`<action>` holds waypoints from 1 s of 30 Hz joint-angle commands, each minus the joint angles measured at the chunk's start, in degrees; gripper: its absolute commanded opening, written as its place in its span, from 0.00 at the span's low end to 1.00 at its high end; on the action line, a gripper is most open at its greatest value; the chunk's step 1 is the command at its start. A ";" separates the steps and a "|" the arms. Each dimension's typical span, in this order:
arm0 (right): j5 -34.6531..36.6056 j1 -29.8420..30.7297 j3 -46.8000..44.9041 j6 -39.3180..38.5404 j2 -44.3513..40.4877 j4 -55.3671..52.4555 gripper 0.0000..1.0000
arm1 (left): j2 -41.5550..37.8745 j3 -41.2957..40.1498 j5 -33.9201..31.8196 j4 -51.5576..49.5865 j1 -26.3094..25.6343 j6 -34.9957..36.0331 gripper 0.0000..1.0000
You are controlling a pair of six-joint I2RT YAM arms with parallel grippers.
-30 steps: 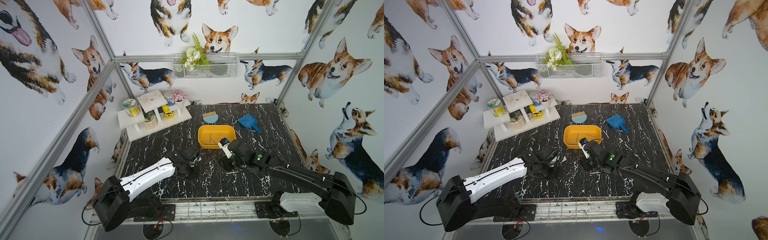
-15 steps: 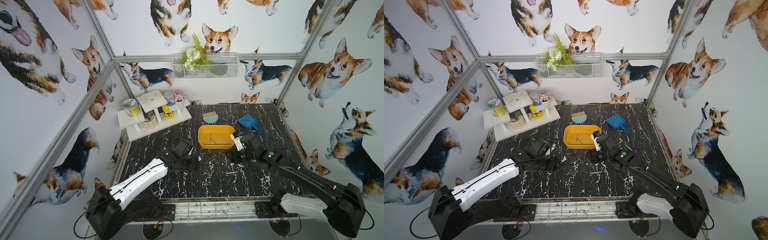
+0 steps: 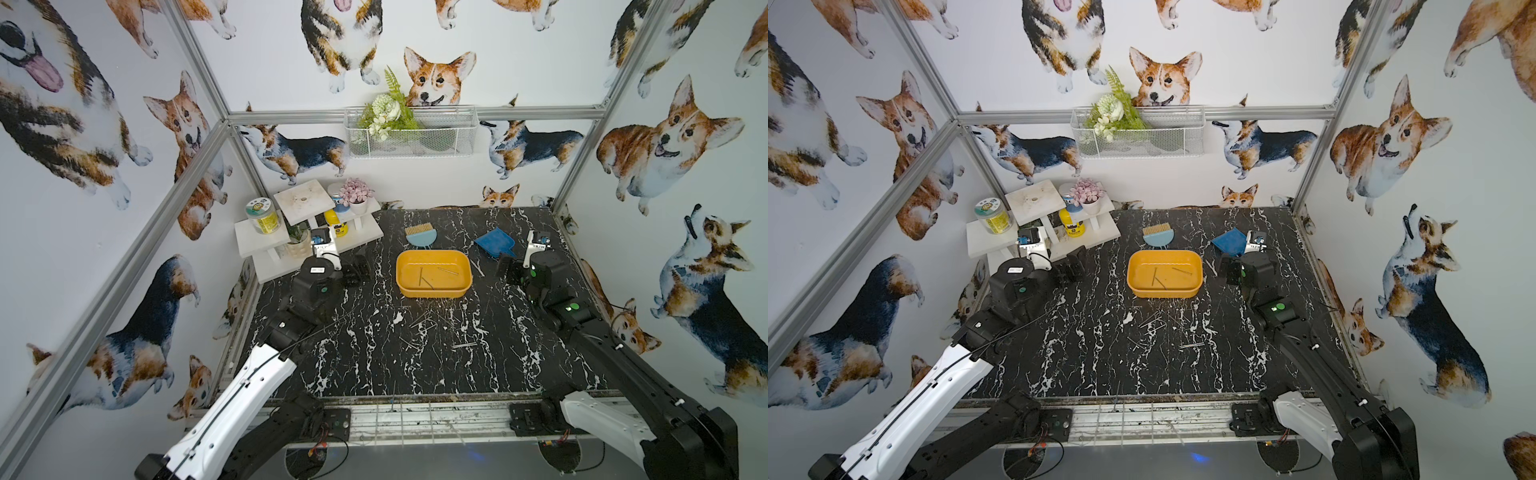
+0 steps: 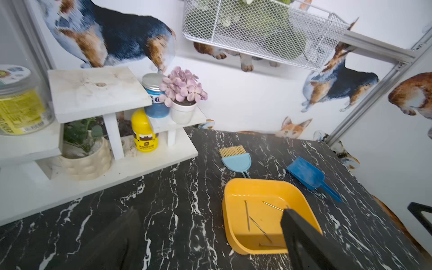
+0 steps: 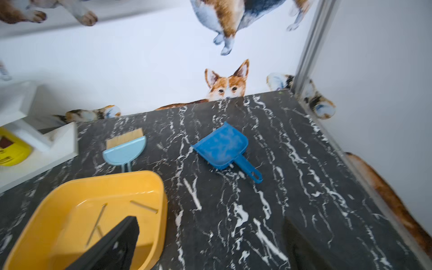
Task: Put the nails on the desktop into the storage box
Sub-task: Reset both arms
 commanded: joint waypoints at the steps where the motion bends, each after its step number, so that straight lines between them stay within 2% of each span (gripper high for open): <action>1: 4.39 -3.74 -4.13 -6.32 1.30 13.36 1.00 | 2.73 -2.65 -7.49 7.76 3.33 4.03 1.00; 3: 1.61 -7.42 -9.00 -4.00 2.91 19.58 1.00 | 5.67 -6.84 -9.85 13.25 5.87 6.37 1.00; 6: 1.54 -8.98 -15.34 -5.18 6.37 31.20 0.99 | 10.14 -14.70 -12.03 22.58 11.14 7.57 1.00; 9: 2.14 -9.37 -19.00 -6.85 12.19 39.74 1.00 | 15.44 -19.69 -12.04 28.28 16.84 7.93 1.00; 12: 1.50 -9.98 -21.47 -7.83 16.07 47.76 1.00 | 20.19 -25.23 -10.39 39.87 19.71 10.96 1.00; 14: 0.65 -10.07 -21.84 -10.14 18.40 50.81 1.00 | 23.74 -27.34 -8.57 47.37 20.89 11.86 1.00; 19: -2.99 -11.72 -25.74 -9.59 22.24 58.84 1.00 | 32.29 -29.06 -7.80 60.22 22.96 13.77 1.00; 23: -6.30 -11.73 -27.97 -11.21 23.82 64.39 1.00 | 36.06 -32.57 -6.31 69.85 23.36 14.57 1.00; 27: -10.18 -12.02 -31.37 -12.11 23.21 69.82 1.00 | 36.59 -34.63 -1.22 74.18 23.35 16.41 1.00; 29: -14.76 -13.09 -34.14 -12.83 25.61 76.88 1.00 | 38.75 -37.44 1.37 80.62 23.40 17.06 1.00; 30: -14.91 -13.12 -34.19 -12.95 26.32 77.69 1.00 | 40.00 -37.54 1.80 83.05 23.71 17.92 1.00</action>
